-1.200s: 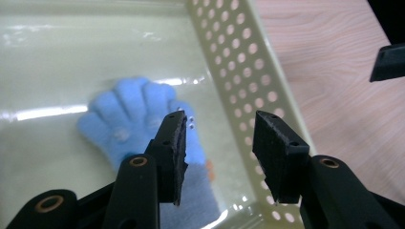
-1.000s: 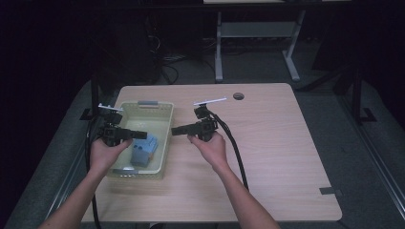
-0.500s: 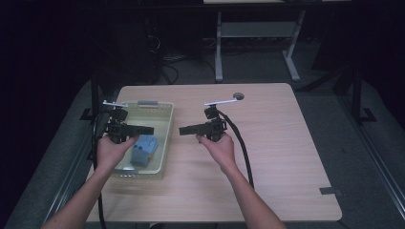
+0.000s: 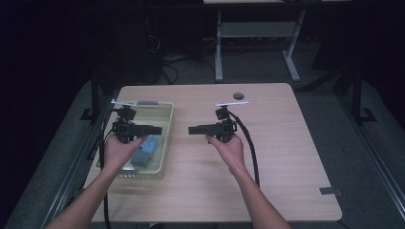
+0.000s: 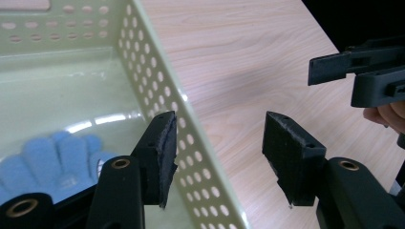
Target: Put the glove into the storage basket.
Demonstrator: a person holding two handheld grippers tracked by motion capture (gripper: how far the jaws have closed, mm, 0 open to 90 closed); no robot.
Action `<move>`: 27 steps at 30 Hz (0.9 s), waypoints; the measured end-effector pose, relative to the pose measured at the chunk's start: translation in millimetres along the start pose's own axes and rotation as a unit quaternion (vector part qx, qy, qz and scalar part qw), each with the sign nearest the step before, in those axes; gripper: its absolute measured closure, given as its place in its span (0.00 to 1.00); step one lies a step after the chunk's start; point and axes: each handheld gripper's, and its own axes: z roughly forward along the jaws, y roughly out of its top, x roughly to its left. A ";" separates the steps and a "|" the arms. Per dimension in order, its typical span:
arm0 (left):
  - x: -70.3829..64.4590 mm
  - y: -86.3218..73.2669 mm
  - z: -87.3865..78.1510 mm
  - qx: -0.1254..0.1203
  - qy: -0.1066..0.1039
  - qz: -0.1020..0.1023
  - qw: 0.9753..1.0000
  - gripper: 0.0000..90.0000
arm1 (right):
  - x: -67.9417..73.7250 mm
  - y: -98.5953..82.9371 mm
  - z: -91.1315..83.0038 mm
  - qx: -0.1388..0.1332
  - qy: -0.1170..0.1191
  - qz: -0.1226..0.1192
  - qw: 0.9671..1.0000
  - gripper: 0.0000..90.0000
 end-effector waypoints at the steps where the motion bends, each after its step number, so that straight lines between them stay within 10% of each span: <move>1: -1.4 0.7 0.5 0.000 -0.001 0.001 1.000 0.50 | -2.1 -1.0 -3.7 -0.003 -0.002 -0.002 1.000 0.46; 27: -41.8 8.2 34.3 0.010 -0.023 0.036 0.999 0.42 | -27.4 -19.2 -58.7 -0.037 -0.018 0.022 0.999 0.41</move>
